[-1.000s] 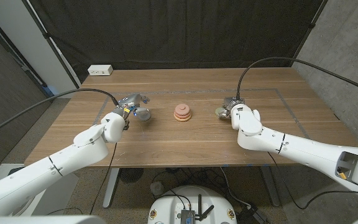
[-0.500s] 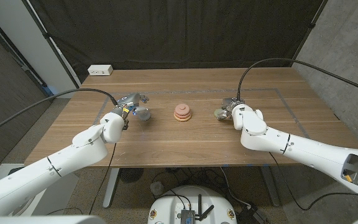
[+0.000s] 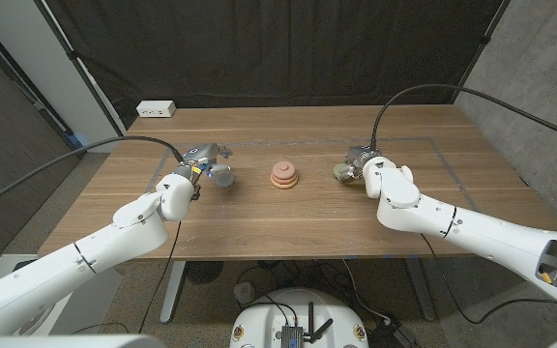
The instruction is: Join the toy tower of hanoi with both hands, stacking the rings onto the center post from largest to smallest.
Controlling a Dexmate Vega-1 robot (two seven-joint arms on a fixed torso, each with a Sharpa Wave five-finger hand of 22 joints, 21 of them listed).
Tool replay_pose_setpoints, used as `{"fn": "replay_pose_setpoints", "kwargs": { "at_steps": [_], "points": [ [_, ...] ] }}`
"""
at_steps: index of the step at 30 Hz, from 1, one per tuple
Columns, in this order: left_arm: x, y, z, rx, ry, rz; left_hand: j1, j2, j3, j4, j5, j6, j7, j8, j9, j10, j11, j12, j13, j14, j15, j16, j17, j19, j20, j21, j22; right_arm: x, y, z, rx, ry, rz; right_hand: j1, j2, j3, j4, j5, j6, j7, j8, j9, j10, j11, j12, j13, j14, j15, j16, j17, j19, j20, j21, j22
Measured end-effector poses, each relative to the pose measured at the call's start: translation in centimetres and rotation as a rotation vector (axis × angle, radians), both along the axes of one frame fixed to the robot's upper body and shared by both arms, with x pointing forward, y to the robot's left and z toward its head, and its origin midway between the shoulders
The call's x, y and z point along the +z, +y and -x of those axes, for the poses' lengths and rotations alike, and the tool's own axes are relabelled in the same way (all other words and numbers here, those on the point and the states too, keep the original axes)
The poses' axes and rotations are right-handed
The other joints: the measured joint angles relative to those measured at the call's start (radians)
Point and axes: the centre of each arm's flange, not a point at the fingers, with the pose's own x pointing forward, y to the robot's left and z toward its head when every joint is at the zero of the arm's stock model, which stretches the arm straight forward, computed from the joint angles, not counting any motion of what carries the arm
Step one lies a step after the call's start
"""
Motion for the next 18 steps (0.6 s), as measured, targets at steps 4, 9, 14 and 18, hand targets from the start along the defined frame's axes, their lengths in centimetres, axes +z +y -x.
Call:
{"fn": "replay_pose_setpoints", "kwargs": {
  "at_steps": [4, 9, 14, 18],
  "points": [
    [0.0, 0.0, 0.0, 0.0, 0.001, 0.0, 0.0, 0.0, 0.001, -0.001, 0.0, 0.0, 0.0, 0.0, 0.0, 0.0, 0.0, 0.0, 0.0, 0.0, 0.0, 0.0, 0.0, 0.0, 0.0, 0.0, 0.0, 0.3, 0.0, 0.2, 0.003, -0.006, 0.002, 0.0, 0.0, 0.004, -0.004, 0.002, 0.002, 0.002, 0.0, 0.0, 0.007, 0.007, -0.003, 0.0, 0.001, -0.001, 0.007, 0.0, 0.0, 0.0, 0.0, 0.0],
    [0.0, 0.0, -0.1, 0.001, 0.002, 0.001, 0.0, 0.0, 0.001, -0.001, 0.0, 0.0, 0.0, 0.0, 0.0, 0.002, 0.002, 0.0, 0.0, 0.0, 0.0, 0.0, 0.0, 0.0, 0.0, 0.0, 0.0, 0.9, 0.2, 0.8, 0.013, -0.017, 0.001, 0.0, 0.0, 0.004, -0.004, 0.006, 0.002, 0.002, 0.0, 0.0, 0.007, 0.007, -0.004, 0.0, 0.004, -0.004, 0.016, 0.0, 0.0, 0.0, 0.0, 0.0],
    [0.0, 0.0, -0.1, 0.0, 0.002, 0.002, -0.004, -0.004, 0.001, -0.001, 0.0, 0.006, 0.004, 0.0, 0.0, 0.005, 0.005, 0.0, 0.0, 0.0, 0.0, 0.0, 0.0, 0.0, 0.0, 0.0, 0.0, 1.3, 0.3, 1.4, 0.023, -0.026, -0.001, 0.0, 0.0, 0.007, -0.007, 0.01, 0.007, 0.007, 0.0, 0.0, 0.012, 0.012, -0.007, 0.0, 0.004, -0.004, 0.02, 0.0, 0.006, -0.006, 0.0, 0.0],
    [0.0, -0.1, -0.2, -0.004, 0.001, 0.003, -0.006, -0.006, 0.01, -0.001, 0.0, 0.006, 0.004, 0.0, 0.0, 0.005, 0.005, 0.0, 0.0, 0.002, 0.002, 0.0, 0.0, 0.0, 0.0, 0.0, 0.0, 1.8, 0.4, 1.9, 0.033, -0.034, -0.003, 0.0, 0.0, 0.007, -0.007, 0.01, 0.007, 0.007, 0.0, -0.001, 0.018, 0.018, -0.01, 0.0, 0.007, 0.0, 0.023, 0.0, 0.006, -0.006, 0.0, 0.0]
  ]
}}
